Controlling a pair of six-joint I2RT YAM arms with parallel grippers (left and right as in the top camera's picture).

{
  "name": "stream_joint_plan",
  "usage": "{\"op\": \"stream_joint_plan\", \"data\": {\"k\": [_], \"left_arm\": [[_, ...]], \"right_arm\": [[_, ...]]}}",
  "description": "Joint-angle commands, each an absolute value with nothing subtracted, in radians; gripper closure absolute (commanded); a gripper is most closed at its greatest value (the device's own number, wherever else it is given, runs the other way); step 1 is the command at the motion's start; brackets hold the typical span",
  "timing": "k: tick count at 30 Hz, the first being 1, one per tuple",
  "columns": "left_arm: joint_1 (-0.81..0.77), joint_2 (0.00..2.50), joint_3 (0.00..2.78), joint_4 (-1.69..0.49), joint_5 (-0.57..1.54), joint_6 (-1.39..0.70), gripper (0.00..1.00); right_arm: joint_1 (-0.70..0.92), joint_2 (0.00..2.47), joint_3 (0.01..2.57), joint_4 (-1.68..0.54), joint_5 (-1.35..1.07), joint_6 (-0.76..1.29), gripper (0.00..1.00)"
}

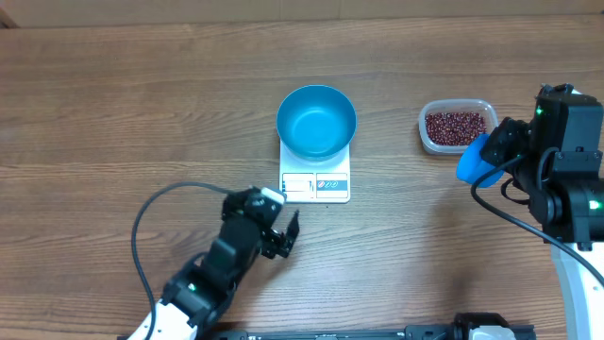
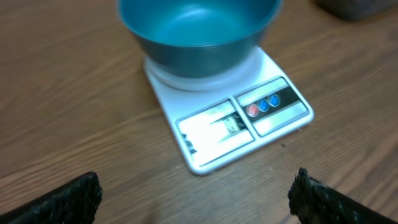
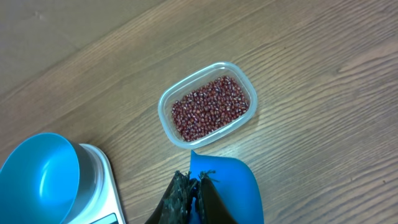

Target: Scoop item into bowl and weigh 150g on scale

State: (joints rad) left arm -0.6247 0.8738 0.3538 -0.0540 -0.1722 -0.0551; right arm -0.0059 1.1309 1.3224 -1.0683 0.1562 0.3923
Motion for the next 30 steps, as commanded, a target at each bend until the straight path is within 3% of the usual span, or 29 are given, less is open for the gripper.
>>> {"op": "stream_joint_plan", "data": {"k": [1,7,15,30], "left_arm": [[-0.554,0.87,0.53,-0.184,-0.127,-0.096,0.0],[-0.509,0.883,0.739,-0.388,-0.033,0.031,0.01],[-0.509,1.037,0.962,-0.681,-0.017,0.031,0.0],[-0.509,1.163,0.986,-0.68,-0.025,0.031,0.01]], "right_arm": [[-0.009,1.124,1.343,-1.064,0.156,0.392,0.96],[-0.009,1.124,1.343,-1.061,0.156,0.392,0.96],[-0.009,1.124,1.343,-1.061,0.155,0.392,0.96],[-0.009,1.124,1.343,-1.061,0.155,0.392,0.96]]}}
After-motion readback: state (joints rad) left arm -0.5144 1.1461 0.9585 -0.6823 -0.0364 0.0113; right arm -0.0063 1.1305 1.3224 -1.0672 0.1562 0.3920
